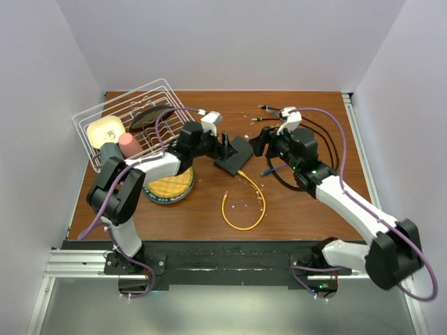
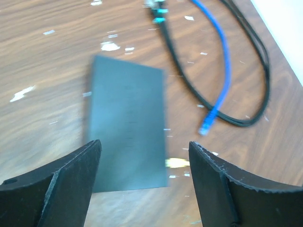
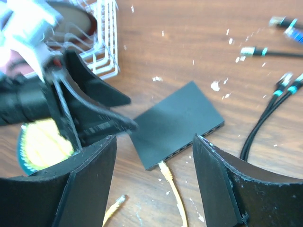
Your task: Insert the plug into the switch port
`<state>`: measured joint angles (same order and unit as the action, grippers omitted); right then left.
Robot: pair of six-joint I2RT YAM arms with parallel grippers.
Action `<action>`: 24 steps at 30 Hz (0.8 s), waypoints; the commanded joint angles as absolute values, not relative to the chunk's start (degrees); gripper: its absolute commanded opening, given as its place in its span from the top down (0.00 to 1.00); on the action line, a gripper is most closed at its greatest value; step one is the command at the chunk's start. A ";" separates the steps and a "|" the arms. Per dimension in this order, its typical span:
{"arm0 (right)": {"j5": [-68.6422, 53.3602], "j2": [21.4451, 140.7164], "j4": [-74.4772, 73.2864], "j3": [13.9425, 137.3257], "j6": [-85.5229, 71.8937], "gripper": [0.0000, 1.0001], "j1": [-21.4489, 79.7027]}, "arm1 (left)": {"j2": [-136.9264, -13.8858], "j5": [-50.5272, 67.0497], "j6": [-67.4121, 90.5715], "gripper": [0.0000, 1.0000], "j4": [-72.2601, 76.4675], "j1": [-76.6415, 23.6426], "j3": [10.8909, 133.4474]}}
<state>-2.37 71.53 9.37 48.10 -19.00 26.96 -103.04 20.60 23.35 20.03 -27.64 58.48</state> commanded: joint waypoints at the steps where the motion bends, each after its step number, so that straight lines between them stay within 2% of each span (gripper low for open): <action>1: 2.10 63.91 3.88 47.20 -18.55 0.31 26.98 | -100.46 17.67 16.00 0.22 20.83 -34.78 60.37; 9: 4.57 56.34 0.18 46.58 -17.75 0.30 26.90 | -106.08 22.06 14.59 0.32 23.90 -39.37 63.63; 19: 4.75 52.47 -4.66 46.58 -17.75 0.30 26.98 | -116.36 25.05 15.29 0.41 25.84 -42.80 70.48; 24: 5.09 51.15 -5.80 45.97 -17.75 0.30 26.98 | -119.79 25.49 15.20 0.42 25.66 -43.68 72.77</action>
<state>3.77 52.84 -4.60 46.35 -18.37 26.96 -118.13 23.90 15.86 22.87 -42.96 68.97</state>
